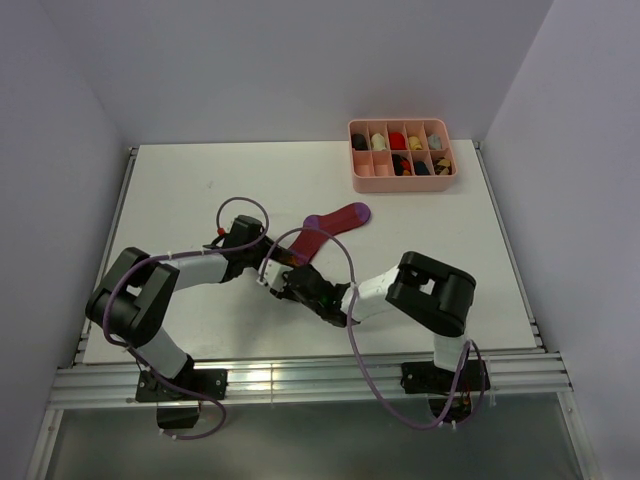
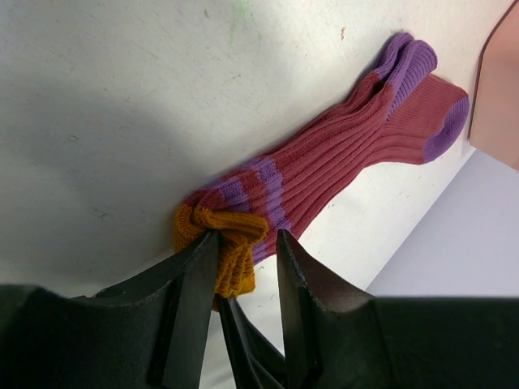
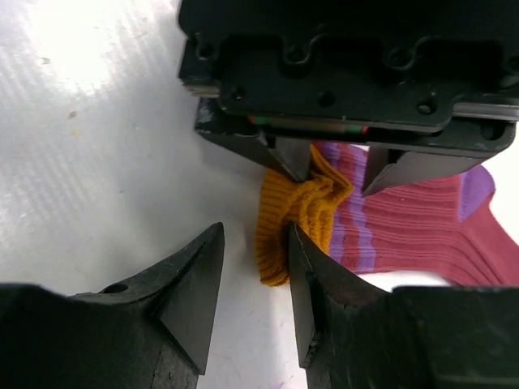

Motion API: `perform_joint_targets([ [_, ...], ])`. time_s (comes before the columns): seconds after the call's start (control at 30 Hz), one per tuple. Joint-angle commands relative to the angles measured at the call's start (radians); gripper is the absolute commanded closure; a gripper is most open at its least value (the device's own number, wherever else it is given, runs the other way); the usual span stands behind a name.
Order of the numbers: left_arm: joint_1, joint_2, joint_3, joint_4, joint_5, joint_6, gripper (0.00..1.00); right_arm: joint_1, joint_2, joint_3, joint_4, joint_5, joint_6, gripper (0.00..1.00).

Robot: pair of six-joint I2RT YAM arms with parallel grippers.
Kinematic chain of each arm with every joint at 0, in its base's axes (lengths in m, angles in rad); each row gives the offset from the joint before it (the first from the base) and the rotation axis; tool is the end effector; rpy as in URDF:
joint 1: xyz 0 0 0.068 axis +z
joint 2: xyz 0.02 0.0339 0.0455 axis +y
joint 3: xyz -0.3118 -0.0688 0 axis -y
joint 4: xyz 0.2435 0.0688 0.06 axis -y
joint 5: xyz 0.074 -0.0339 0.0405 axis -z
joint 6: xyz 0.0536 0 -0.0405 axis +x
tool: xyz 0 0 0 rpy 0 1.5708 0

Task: Roll the socks
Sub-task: Roll the sock at the center of the board.

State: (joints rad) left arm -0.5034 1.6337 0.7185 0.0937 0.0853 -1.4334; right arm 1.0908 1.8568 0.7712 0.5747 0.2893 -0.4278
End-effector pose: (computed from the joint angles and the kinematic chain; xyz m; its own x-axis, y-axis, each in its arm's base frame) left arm 0.2802 -0.1595 0.1750 -0.6143 -0.7884 -0.0315 -0.5625 0.4656 -0.6832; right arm 0.1909 0.3335 0.1639 0.0996 -0.6698 -0.7358 -0.7626 0.4236 -0.4888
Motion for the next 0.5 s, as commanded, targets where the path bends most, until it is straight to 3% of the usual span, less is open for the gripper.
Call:
perform_joint_targets([
  [0.0, 0.006, 0.046, -0.019, -0.124, -0.033, 0.045, 0.59, 0.004, 0.036, 0.037, 0.050, 0.063, -0.035, 0.55],
  [0.17, 0.006, 0.045, -0.025, -0.123, -0.025, 0.044, 0.59, 0.003, 0.090, 0.046, 0.042, 0.070, -0.034, 0.57],
  [0.27, 0.006, 0.035, -0.027, -0.124, -0.025, 0.045, 0.59, -0.002, 0.102, 0.051, 0.027, 0.045, -0.020, 0.64],
  [0.47, 0.009, 0.023, -0.024, -0.121, -0.009, 0.048, 0.58, -0.029, 0.096, 0.066, -0.051, -0.019, 0.014, 0.95],
])
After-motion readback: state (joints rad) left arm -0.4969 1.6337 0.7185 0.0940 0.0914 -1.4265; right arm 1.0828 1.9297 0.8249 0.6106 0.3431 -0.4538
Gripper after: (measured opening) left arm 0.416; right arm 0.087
